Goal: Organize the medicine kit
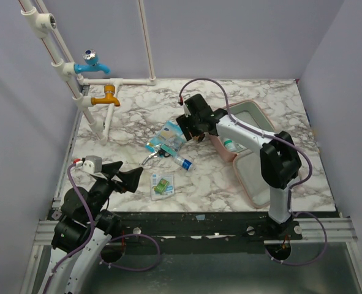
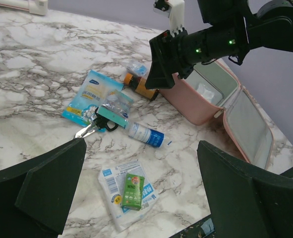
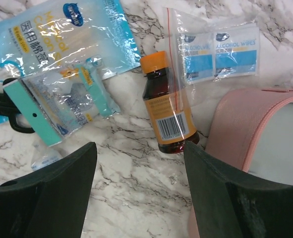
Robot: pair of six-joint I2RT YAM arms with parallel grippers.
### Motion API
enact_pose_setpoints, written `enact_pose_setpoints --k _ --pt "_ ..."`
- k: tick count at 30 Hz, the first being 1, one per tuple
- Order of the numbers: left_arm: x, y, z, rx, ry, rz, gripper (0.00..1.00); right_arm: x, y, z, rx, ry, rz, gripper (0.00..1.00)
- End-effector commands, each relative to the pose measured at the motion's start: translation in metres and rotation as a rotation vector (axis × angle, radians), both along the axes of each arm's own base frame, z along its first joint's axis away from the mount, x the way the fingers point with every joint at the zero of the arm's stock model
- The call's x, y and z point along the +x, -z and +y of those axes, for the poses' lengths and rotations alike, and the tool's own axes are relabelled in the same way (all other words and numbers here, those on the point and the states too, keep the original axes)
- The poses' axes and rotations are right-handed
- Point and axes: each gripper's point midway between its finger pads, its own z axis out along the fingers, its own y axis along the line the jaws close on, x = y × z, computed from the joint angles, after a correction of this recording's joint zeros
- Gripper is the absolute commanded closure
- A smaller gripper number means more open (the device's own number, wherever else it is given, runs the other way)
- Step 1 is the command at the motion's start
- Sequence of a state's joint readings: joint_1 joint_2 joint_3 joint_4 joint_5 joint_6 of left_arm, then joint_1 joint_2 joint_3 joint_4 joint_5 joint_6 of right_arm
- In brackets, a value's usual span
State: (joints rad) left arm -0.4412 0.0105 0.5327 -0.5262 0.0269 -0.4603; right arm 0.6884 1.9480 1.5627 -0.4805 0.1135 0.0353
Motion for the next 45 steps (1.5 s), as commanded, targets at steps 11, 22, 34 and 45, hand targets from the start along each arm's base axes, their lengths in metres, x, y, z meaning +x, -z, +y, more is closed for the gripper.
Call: enact_pose_setpoints --k 11,22,34,45 --pt "-0.003 -0.002 0.004 -0.008 -0.014 -0.017 0.02 0.021 0.037 -0.011 -0.143 0.083 0.01 0.26" --pt "-0.003 -0.003 0.004 -0.008 -0.014 -0.02 0.02 0.015 0.074 -0.01 -0.176 0.075 0.089 0.31" --pt "-0.003 -0.003 0.004 -0.009 -0.014 -0.021 0.01 0.013 0.071 -0.011 -0.15 0.084 0.062 0.57" --pt "-0.003 -0.004 0.004 -0.01 -0.013 -0.025 0.02 -0.01 0.006 0.006 0.059 0.068 0.019 0.69"
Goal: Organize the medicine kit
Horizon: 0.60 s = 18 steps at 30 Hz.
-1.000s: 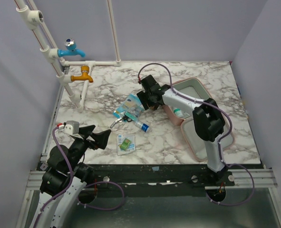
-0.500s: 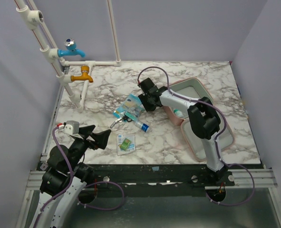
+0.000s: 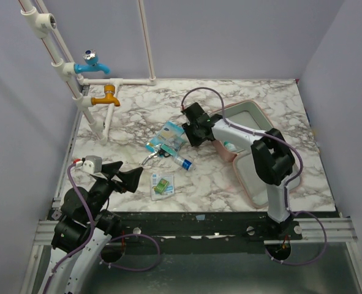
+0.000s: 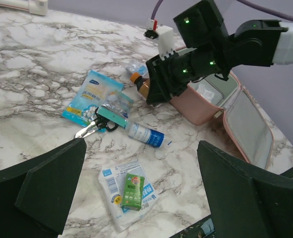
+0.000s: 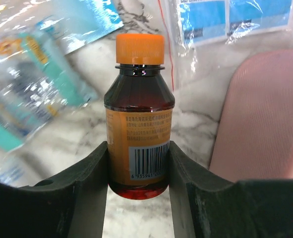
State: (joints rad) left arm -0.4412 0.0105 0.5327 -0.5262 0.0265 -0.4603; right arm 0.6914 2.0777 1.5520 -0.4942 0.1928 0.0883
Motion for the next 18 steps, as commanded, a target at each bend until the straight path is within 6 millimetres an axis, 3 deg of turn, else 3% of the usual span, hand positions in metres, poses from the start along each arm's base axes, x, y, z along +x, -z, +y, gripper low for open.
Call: enact_pose_setpoints --k 1,6,11,18 --pt "-0.003 -0.004 0.004 -0.01 -0.013 -0.024 0.01 -0.009 -0.071 0.023 0.205 -0.019 -0.09 0.69" --pt "-0.004 -0.004 0.004 -0.011 -0.012 -0.024 0.02 -0.017 -0.122 0.025 0.303 -0.031 -0.151 0.69" --pt "-0.005 -0.004 0.004 -0.015 -0.009 -0.026 0.01 -0.017 -0.166 0.009 0.317 0.018 -0.241 0.69" --pt "-0.005 -0.005 0.004 -0.019 -0.007 -0.028 0.02 -0.011 -0.192 -0.031 0.215 0.15 -0.352 0.72"
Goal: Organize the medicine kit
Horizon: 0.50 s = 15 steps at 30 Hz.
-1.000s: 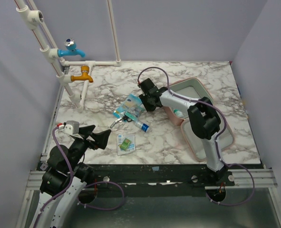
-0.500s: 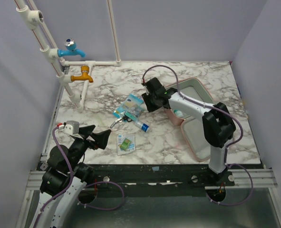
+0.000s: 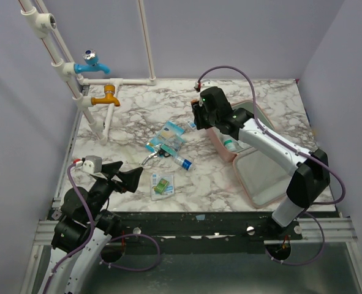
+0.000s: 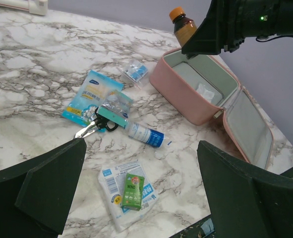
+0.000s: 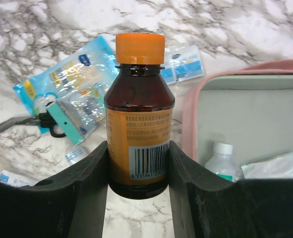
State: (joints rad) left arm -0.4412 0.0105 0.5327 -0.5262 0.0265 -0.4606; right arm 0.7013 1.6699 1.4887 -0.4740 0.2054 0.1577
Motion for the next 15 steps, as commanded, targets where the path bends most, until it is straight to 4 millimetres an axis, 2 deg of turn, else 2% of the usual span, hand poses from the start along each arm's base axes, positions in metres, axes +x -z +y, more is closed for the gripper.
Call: enact_pose_setpoints --k 1,6,15 --pt "-0.005 -0.005 0.004 -0.018 -0.008 -0.028 0.01 0.003 -0.027 -0.029 -0.042 0.137 -0.076 0.72" --pt "-0.005 -0.005 0.003 -0.018 -0.002 -0.028 0.02 0.007 -0.033 -0.055 -0.028 0.269 -0.139 0.72" --pt "-0.006 -0.005 0.002 -0.02 0.004 -0.032 0.02 0.022 -0.016 -0.086 0.143 0.492 -0.139 0.73"
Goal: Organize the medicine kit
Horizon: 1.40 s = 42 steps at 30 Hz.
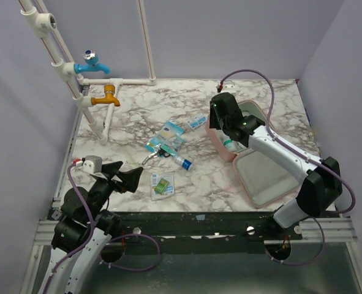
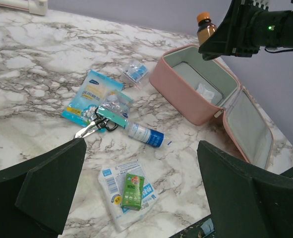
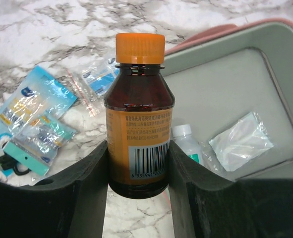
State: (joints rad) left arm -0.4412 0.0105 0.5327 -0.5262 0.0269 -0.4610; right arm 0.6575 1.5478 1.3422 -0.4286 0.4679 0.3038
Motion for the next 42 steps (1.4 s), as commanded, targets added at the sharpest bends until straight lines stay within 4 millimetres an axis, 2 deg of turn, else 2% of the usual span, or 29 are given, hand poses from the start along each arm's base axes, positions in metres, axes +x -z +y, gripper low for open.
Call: enact_pose_setpoints --k 1,5,9,17,25,31,35,36,42 --pt "-0.006 -0.005 0.002 -0.019 0.003 -0.031 0.01 0.017 -0.005 -0.021 0.168 0.179 -0.071 0.73" --pt "-0.006 -0.005 0.002 -0.019 0.006 -0.033 0.02 0.03 0.008 -0.044 0.306 0.301 -0.075 0.74" --pt "-0.007 -0.006 0.002 -0.019 0.007 -0.036 0.01 0.039 0.024 -0.058 0.383 0.39 -0.069 0.73" --pt "-0.007 -0.008 0.006 -0.025 -0.014 -0.048 0.02 0.051 0.062 -0.062 0.529 0.545 -0.043 0.74" --pt "-0.008 -0.009 0.006 -0.028 -0.014 -0.054 0.01 0.063 0.093 -0.057 0.664 0.64 -0.001 0.74" --pt "-0.009 -0.01 0.007 -0.031 -0.013 -0.059 0.02 0.078 0.114 -0.038 0.751 0.643 0.076 0.74" --pt "-0.009 -0.01 0.007 -0.032 -0.013 -0.06 0.02 0.08 0.134 -0.031 0.8 0.681 0.122 0.74" --pt "-0.009 -0.01 0.007 -0.031 -0.012 -0.059 0.01 0.085 0.131 -0.028 0.836 0.676 0.104 0.74" --pt "-0.01 -0.011 0.007 -0.033 -0.014 -0.065 0.02 0.087 0.141 -0.028 0.881 0.712 0.101 0.57"
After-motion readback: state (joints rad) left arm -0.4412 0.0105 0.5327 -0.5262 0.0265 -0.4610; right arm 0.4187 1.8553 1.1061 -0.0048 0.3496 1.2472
